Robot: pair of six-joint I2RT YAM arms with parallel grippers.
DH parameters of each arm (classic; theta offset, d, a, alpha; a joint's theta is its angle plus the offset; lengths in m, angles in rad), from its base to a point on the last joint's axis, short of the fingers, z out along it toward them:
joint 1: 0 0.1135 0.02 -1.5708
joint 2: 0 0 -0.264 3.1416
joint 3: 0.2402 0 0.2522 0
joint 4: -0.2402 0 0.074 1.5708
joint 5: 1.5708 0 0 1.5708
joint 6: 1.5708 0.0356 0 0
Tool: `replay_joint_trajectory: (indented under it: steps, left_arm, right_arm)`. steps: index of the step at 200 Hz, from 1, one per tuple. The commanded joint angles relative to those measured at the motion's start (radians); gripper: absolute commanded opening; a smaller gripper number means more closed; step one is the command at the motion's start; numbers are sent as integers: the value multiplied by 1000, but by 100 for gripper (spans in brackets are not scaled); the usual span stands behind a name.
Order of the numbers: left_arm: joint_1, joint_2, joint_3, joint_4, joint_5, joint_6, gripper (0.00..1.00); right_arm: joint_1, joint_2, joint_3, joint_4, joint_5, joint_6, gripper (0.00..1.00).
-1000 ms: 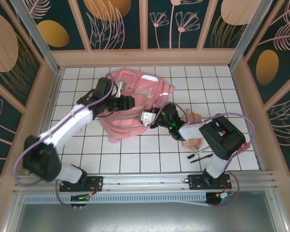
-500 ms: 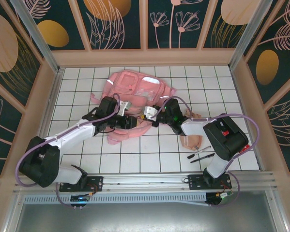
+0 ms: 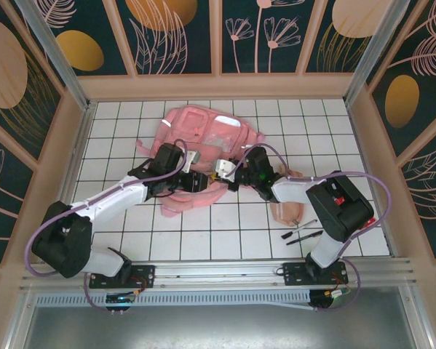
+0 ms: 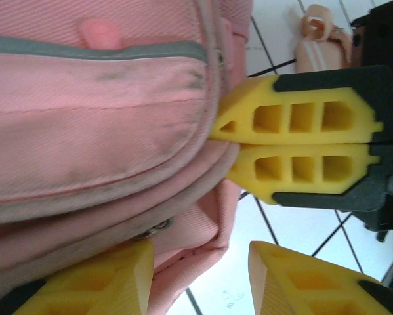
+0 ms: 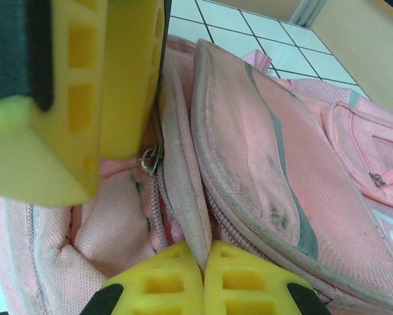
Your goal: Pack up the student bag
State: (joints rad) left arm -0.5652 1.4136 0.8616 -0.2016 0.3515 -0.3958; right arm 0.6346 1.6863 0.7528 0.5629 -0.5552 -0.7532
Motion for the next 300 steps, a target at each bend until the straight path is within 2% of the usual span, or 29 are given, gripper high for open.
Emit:
replay_joint_trajectory:
  steps: [1, 9, 19, 27, 40, 52, 77, 112, 123, 138, 148, 169, 186, 211, 226, 240, 253, 268, 285, 300]
  left_arm:
    - [19, -15, -4, -74, -157, -2, 41]
    - [19, -12, -19, -67, -156, -12, 37]
    - [19, 0, -28, -65, -156, -26, 26]
    - [20, 12, -29, -68, -156, -36, 24]
    - [19, 30, -26, -61, -145, -50, 24]
    - [19, 40, -25, -28, -115, -54, 30]
    - [19, 69, -18, 77, 11, -40, 31]
    - [19, 121, 6, 112, 78, -7, 26]
    - [19, 124, 5, 125, 99, 5, 21]
    - [19, 117, 17, 111, 93, 23, 7]
    - [19, 97, 15, 95, 51, 36, 0]
    - [26, 49, 1, 40, -99, 66, 0]
    - [57, 19, -20, 11, -157, 80, 0]
    - [137, -35, -71, -1, -135, 98, 0]
    - [142, -69, -97, 6, -128, 165, 0]
    - [140, -70, -93, -7, -74, 209, 0]
    - [126, -64, -81, -9, -4, 220, 0]
    - [72, -66, -66, 5, 21, 208, 0]
    - [26, -69, -70, 80, 91, 135, 0]
    - [-2, -74, -81, 169, 135, 59, 0]
  right_arm:
    - [3, -59, 34, 4, -80, 8, 0]
    - [4, -57, 34, 7, -83, 10, 0]
    - [2, -54, 32, 20, -92, 21, 0]
    - [4, -53, 30, 31, -102, 33, 0]
    - [4, -49, 32, 41, -121, 50, 0]
    - [5, -43, 38, 40, -130, 54, 0]
    - [9, -37, 45, 51, -136, 65, 0]
    - [17, -39, 59, 25, -133, 56, 0]
    - [17, -44, 54, 19, -121, 49, 0]
    - [17, -52, 47, 11, -111, 41, 0]
    - [16, -58, 46, -10, -107, 26, 0]
    - [-1, -74, 61, -137, -94, -84, 0]
    - [-47, -90, 85, -287, -106, -194, 0]
    - [-82, -117, 54, -326, -53, -306, 0]
    - [-127, -108, 63, -353, -41, -346, 0]
    - [-142, -94, 62, -312, -36, -317, 0]
    - [-142, -97, 70, -270, -63, -218, 16]
    - [-134, -135, 114, -349, -158, -171, 38]
    - [-105, -195, 133, -420, -179, -163, 46]
    - [-71, -246, 107, -415, -157, -144, 52]
